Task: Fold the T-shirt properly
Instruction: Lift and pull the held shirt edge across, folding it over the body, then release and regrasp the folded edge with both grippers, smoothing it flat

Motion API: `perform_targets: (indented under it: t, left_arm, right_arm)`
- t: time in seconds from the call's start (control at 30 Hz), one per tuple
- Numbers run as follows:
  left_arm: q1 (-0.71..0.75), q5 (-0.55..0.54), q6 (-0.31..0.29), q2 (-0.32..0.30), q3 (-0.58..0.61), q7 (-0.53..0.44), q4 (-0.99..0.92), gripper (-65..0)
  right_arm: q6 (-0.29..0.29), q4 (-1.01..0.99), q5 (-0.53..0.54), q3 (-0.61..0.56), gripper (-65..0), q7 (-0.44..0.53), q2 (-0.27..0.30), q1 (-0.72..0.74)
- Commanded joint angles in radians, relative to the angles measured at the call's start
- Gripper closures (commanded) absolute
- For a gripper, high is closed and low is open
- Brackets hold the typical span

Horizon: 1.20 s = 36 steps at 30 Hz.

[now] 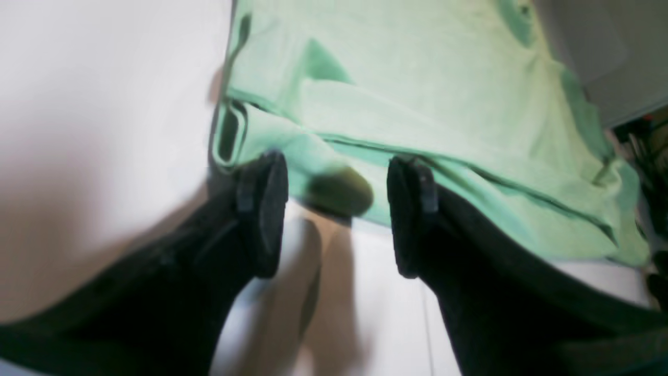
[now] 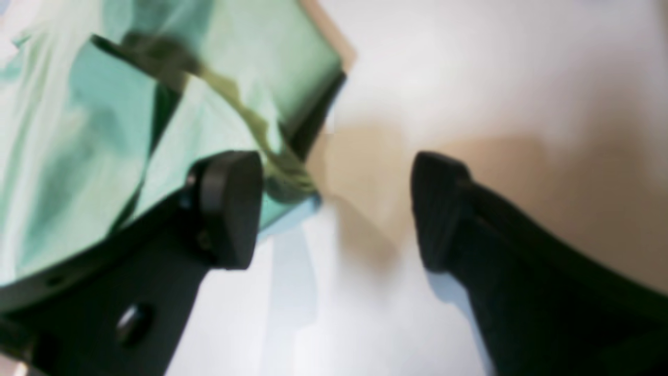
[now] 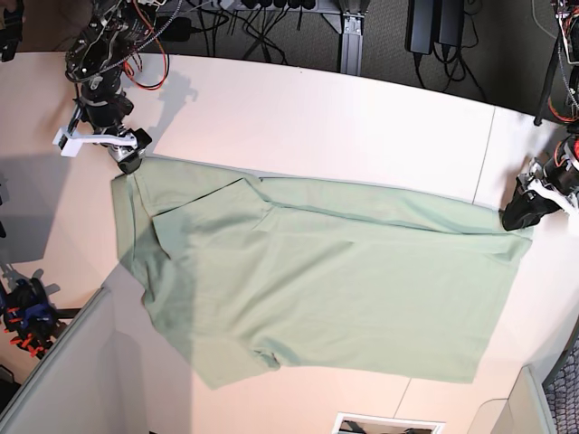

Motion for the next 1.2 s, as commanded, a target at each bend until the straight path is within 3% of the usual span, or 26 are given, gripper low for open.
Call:
perform_targets:
  t: [0.0, 0.07, 0.5, 0.77, 1.17]
  left_arm:
    - [-0.008, 0.054, 0.075, -0.015, -0.002, 0.026, 0.003, -34.8]
    - [-0.021, 0.074, 0.097, -0.018, -0.003, 0.029, 0.003, -34.8]
    - [-0.015, 0.058, 0.098, -0.058, -0.102, 0.07, 0.004, -34.8]
    - [-0.021, 0.091, 0.115, -0.023, -0.089, 0.044, 0.003, -34.8]
    - [-0.042, 0.14, 0.158, 0.028, -0.071, 0.017, -0.002, -34.8]
  right_arm:
    - [0.004, 0.009, 0.011, -0.002, -44.3, -0.012, 0.002, 0.015]
    - [0.004, 0.009, 0.011, -0.002, -44.3, -0.012, -0.002, 0.024]
    - [0.004, 0.009, 0.0, -0.002, -44.3, -0.013, -0.003, 0.032]
    - [0.004, 0.009, 0.0, -0.002, -44.3, -0.008, -0.067, 0.07]
    - [0.004, 0.008, -0.019, -0.022, -44.3, -0.007, -0.086, 0.1]
